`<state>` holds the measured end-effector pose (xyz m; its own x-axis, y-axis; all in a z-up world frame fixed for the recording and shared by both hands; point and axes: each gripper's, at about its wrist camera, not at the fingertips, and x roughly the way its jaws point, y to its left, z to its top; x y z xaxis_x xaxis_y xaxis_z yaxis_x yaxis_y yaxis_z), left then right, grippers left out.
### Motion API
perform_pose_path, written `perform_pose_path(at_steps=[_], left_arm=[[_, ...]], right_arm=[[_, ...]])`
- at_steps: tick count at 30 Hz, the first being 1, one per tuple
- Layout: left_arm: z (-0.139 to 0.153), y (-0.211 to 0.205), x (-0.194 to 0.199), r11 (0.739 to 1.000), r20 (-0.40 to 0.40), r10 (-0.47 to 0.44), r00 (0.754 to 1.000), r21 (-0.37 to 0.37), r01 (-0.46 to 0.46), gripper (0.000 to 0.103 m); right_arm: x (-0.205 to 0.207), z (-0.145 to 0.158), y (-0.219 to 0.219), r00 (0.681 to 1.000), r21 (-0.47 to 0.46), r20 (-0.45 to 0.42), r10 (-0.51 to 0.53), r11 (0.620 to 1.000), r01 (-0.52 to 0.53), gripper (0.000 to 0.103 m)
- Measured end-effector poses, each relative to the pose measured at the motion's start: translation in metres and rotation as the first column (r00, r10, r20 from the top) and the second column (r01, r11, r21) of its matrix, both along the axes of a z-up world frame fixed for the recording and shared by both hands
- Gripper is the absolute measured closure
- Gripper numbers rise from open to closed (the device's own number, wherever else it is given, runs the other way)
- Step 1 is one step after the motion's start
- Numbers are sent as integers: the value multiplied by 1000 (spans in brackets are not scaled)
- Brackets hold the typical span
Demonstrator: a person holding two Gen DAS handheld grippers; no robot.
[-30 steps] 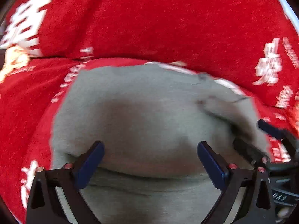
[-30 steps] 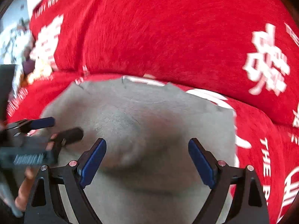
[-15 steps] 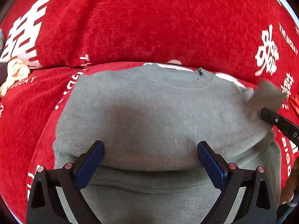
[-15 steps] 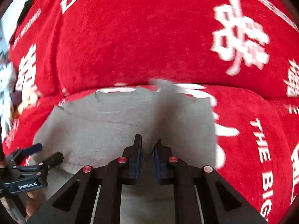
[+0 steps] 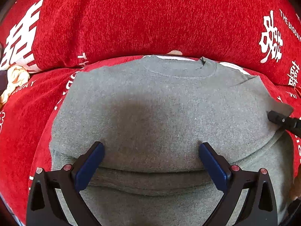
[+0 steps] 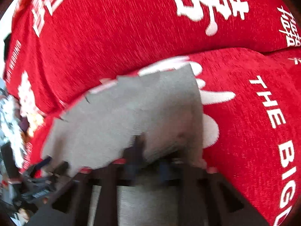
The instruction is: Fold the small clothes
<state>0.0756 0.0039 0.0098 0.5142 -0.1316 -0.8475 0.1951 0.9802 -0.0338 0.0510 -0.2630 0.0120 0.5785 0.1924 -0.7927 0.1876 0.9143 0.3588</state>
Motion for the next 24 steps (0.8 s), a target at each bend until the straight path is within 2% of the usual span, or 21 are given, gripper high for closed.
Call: perform_pose_path(at_steps=[5, 7, 9, 11, 13, 14, 16, 18, 21, 22, 23, 24], left_arm=[[0, -1, -1, 1000, 7, 4, 1000, 3, -4, 2], [0, -2, -1, 1000, 8, 5, 1000, 6, -5, 2], [1, -1, -2, 1000, 11, 9, 1000, 3, -9, 2], [2, 0, -2, 1000, 15, 11, 1000, 2, -11, 2], [3, 1, -4, 1000, 20, 17, 1000, 4, -17, 2], [4, 1, -4, 1000, 23, 17, 1000, 5, -17, 2], [4, 1, -4, 1000, 27, 21, 999, 6, -21, 2], [5, 2, -4, 1000, 27, 25, 999, 5, -25, 2], [5, 4, -4, 1000, 25, 27, 999, -1, -27, 2], [5, 5, -4, 1000, 24, 28, 999, -2, -28, 2], [4, 7, -2, 999, 26, 47, 999, 19, -48, 2], [3, 11, -1, 999, 15, 49, 999, 4, -49, 2]], right_arm=[[-3, 1, -10, 997, -24, 11, -71, 997, 72, 96], [-5, 6, -8, 998, -29, -1, -70, 997, 70, 90], [-8, 20, -2, 997, -90, 13, -76, 993, 77, 87], [-16, 39, 4, 991, -186, 72, -109, 975, 121, 72], [-24, 56, 13, 977, -249, 153, -150, 951, 185, 25], [-26, 61, 20, 970, -265, 192, -149, 944, 198, 21], [-23, 62, 39, 975, -297, 202, -93, 943, 151, 21], [-11, 55, 69, 989, -333, 145, 24, 943, 26, 21], [3, 34, 105, 985, -349, 49, 166, 927, -139, 22], [10, 22, 113, 980, -335, 1, 199, 924, -187, 23], [13, 14, 114, 978, -319, -28, 205, 926, -203, 23], [16, 8, 113, 978, -312, -53, 201, 927, -207, 23]])
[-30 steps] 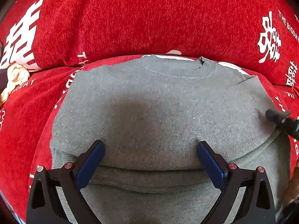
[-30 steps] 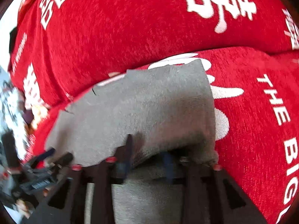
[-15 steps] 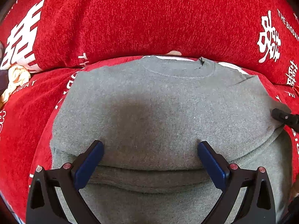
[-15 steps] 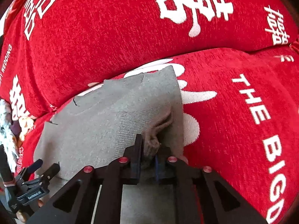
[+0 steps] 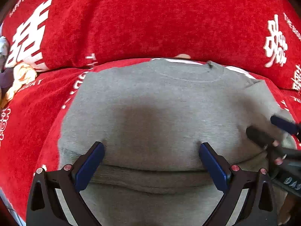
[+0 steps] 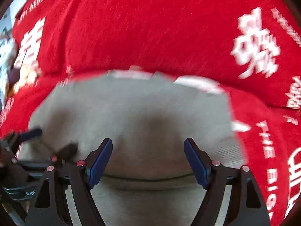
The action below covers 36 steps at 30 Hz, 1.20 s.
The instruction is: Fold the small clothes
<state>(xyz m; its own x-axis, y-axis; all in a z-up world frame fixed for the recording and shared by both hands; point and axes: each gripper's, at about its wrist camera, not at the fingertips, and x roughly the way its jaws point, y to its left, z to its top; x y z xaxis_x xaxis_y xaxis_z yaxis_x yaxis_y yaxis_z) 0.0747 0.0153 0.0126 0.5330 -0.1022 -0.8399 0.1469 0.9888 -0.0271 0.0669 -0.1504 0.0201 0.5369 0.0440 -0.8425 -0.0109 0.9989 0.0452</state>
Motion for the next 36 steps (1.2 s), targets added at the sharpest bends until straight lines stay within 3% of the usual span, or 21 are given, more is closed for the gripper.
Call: perform_pose_path(at_steps=[5, 8, 9, 11, 13, 18, 20, 23, 28, 32, 36], left_arm=[[-4, 22, 0, 1000, -3, 19, 1000, -6, -19, 2], [-3, 30, -2, 998, -6, 53, 999, 16, -53, 2], [0, 34, -5, 997, -3, 71, 997, 14, -71, 2], [4, 37, -18, 998, -9, 69, 998, -9, -69, 2], [7, 34, -34, 999, -3, 44, 999, -13, -44, 2], [-5, 12, -80, 997, -1, -50, 999, 58, 50, 2], [-3, 14, -94, 997, 34, -41, 999, 62, 39, 2], [-4, 29, -113, 999, 18, -35, 999, 20, 34, 1], [-3, 46, -149, 998, 65, -53, 996, 37, 51, 0], [3, 63, -171, 998, 49, -15, 999, 67, 12, 0], [10, 48, -200, 997, 76, -54, 996, 63, 49, 0]], right_arm=[[-4, -6, -42, 994, -48, 14, -109, 993, 110, 23], [-15, 1, -64, 991, 13, 17, -129, 992, 129, 30], [-21, 6, -62, 991, -5, 27, -132, 991, 132, 30], [-40, 21, -49, 992, -49, 76, -99, 993, 103, 28], [-63, 28, -31, 995, -26, 96, -28, 999, 30, 28], [-111, -3, 6, 995, -22, 25, 92, 996, -92, 28], [-139, -8, 10, 989, -84, 101, 105, 992, -97, 28], [-169, -9, 0, 988, -63, 113, 103, 993, -96, 24], [-217, -12, -18, 978, -111, 148, 145, 985, -129, 22], [-244, -4, -34, 987, -137, 130, 90, 988, -72, 20], [-265, 7, -3, 967, -102, 193, 166, 984, -149, 20]])
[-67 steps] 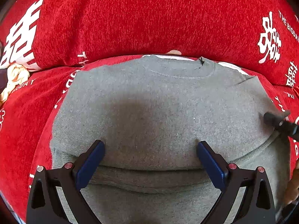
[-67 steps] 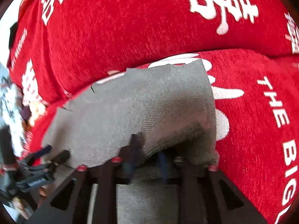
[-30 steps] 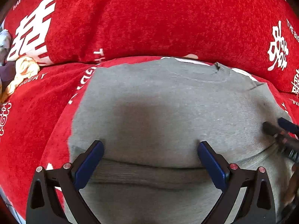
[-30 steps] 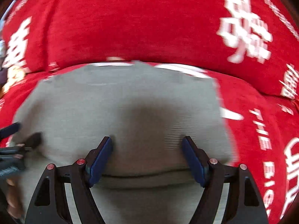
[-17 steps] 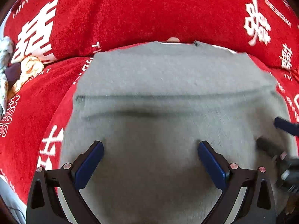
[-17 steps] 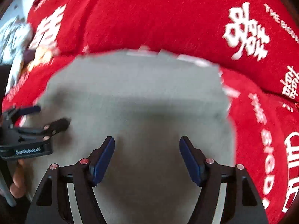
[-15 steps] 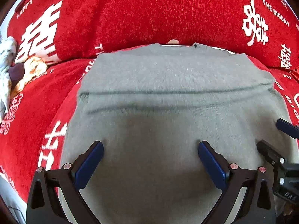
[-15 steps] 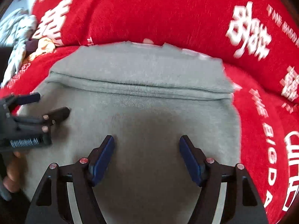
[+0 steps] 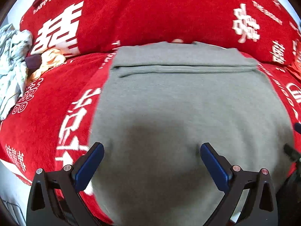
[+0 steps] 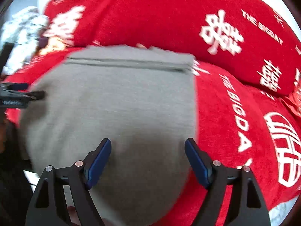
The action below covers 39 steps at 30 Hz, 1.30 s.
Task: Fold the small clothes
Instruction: 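Grasp the grey sweater's hem with both tools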
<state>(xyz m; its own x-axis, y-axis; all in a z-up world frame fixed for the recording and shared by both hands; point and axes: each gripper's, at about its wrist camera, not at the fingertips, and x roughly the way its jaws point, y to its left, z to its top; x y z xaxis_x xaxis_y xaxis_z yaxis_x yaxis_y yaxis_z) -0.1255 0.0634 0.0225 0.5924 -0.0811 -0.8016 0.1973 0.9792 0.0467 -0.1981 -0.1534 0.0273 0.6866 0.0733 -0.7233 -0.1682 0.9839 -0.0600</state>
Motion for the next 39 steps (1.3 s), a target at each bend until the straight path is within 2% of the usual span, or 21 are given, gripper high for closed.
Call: perform_pose_path(at_steps=[2, 3, 5, 8, 11, 12, 15, 17, 18, 21, 24, 27, 30, 32, 33, 34, 35, 36, 37, 39], left_arm=[[-2, -20, -10, 997, 15, -58, 998, 46, 57, 0], [-8, -32, -15, 991, 25, -89, 996, 101, 86, 0], [-20, -37, -18, 983, 23, -103, 994, 155, 99, 0], [-19, -19, -20, 989, 33, -79, 996, 125, 74, 0], [-24, 10, -22, 997, 12, -38, 999, 65, 38, 0], [-25, 22, -23, 1000, -16, -15, 1000, 19, 15, 0], [-19, 47, -31, 996, -53, 39, 998, -78, -43, 0], [-16, 66, -38, 987, -56, 90, 994, -130, -96, 0], [-18, 80, -40, 976, -85, 120, 989, -171, -133, 0], [-32, 105, -46, 946, -159, 167, 973, -252, -204, 0], [-50, 106, -52, 931, -238, 160, 958, -285, -227, 0], [-62, 93, -53, 927, -300, 114, 947, -310, -209, 0], [-69, 77, -54, 930, -327, 66, 943, -322, -177, 0], [-72, 66, -55, 937, -335, 54, 940, -309, -164, 1], [-71, 63, -55, 941, -333, 56, 941, -298, -161, 1], [-70, 61, -55, 943, -331, 55, 942, -292, -157, 5], [-68, 60, -56, 943, -331, 53, 942, -295, -157, 6], [-66, 60, -57, 939, -331, 54, 942, -303, -161, 12], [-65, 63, -58, 937, -331, 60, 942, -308, -168, 19], [-62, 69, -62, 926, -336, 66, 939, -330, -183, 27]], right_arm=[[0, -6, 24, 998, -30, 3, 56, 998, -56, 20], [3, -14, 35, 997, -54, -11, 78, 995, -79, 20], [3, -26, 40, 996, -92, -23, 86, 992, -87, 20], [-3, -26, 21, 998, -90, -12, 55, 994, -56, 19], [-8, -28, -7, 1000, -54, -24, -9, 999, 7, 15], [-12, -28, -13, 1000, -30, -28, -12, 999, 11, 15], [-25, -19, -12, 999, -67, -26, -43, 997, 41, 15], [-38, -13, -17, 998, -43, -24, -64, 997, 63, 15], [-42, -13, -22, 996, -22, -36, -79, 997, 78, 15], [-51, -23, -43, 983, 69, -127, -132, 987, 142, 15], [-56, -42, -55, 963, 170, -233, -134, 970, 176, 15], [-61, -49, -49, 964, 144, -230, -134, 975, 169, 15], [-62, -49, -42, 967, 153, -228, -112, 977, 149, 15], [-63, -51, -40, 969, 168, -229, -98, 976, 138, 20], [-63, -51, -42, 969, 160, -224, -102, 977, 140, 28], [-64, -51, -42, 970, 154, -220, -107, 978, 143, 44], [-65, -49, -42, 970, 158, -218, -105, 977, 141, 54], [-65, -49, -43, 969, 168, -224, -99, 976, 139, 73], [-64, -50, -44, 968, 179, -234, -95, 974, 138, 80], [-63, -53, -45, 966, 197, -246, -84, 971, 135, 80]])
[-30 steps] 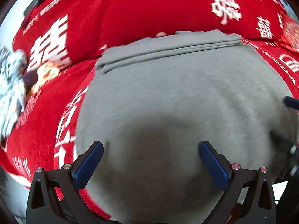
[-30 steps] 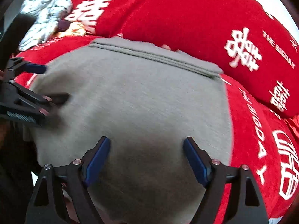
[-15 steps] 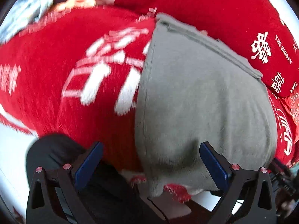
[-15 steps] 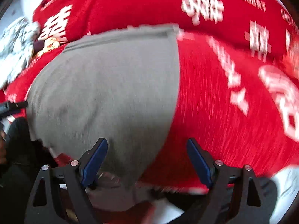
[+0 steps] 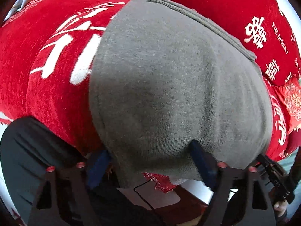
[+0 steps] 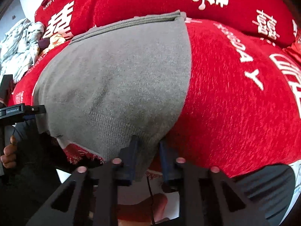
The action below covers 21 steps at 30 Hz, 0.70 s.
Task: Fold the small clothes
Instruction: 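Grasp the grey sweater's hem with both tools, then lift the hem with both tools and fold it toward the collar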
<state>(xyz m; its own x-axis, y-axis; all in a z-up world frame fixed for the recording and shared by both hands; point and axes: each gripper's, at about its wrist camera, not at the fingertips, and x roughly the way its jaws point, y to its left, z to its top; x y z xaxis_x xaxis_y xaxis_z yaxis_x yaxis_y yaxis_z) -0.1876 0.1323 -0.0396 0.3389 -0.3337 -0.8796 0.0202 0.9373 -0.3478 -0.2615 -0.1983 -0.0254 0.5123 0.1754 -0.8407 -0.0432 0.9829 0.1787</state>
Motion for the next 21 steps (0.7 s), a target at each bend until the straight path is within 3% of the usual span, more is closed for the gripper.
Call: perform_pose_path(at_steps=[2, 4, 8, 9, 10, 11, 13, 17, 21], left_arm=[[0, 4, -1, 1000, -6, 8, 1000, -16, -9, 32], [0, 6, -3, 1000, -9, 9, 1000, -26, -9, 33], [2, 3, -6, 1000, -2, 1, 1000, -21, -1, 37], [3, 3, -6, 1000, 1, 1, 1000, -20, -1, 44], [3, 1, -6, 1000, 3, -3, 1000, -26, 3, 51], [5, 2, -7, 999, 6, -7, 1000, -32, 8, 57], [9, 2, -9, 999, 12, -23, 1000, -42, 24, 88], [22, 4, -14, 998, 34, -47, 998, -33, 48, 88], [53, 3, -14, 997, 128, -59, 990, -35, 64, 88]], right_arm=[[0, 0, 0, 1000, 26, -3, 3, 1000, -3, 76], [0, -1, 0, 1000, 85, -5, 22, 996, -22, 53], [0, -5, 9, 999, 45, -17, 46, 998, -45, 49], [0, -5, 9, 999, 42, -18, 51, 998, -50, 59], [0, -6, 9, 998, 39, -26, 54, 998, -53, 85], [3, -8, 8, 998, 47, -40, 56, 997, -54, 96], [2, -7, 5, 998, 71, -33, 58, 996, -56, 96], [-3, 16, -5, 995, 146, 48, 85, 985, -91, 96], [2, 43, -23, 989, 253, 134, 61, 963, -94, 96]])
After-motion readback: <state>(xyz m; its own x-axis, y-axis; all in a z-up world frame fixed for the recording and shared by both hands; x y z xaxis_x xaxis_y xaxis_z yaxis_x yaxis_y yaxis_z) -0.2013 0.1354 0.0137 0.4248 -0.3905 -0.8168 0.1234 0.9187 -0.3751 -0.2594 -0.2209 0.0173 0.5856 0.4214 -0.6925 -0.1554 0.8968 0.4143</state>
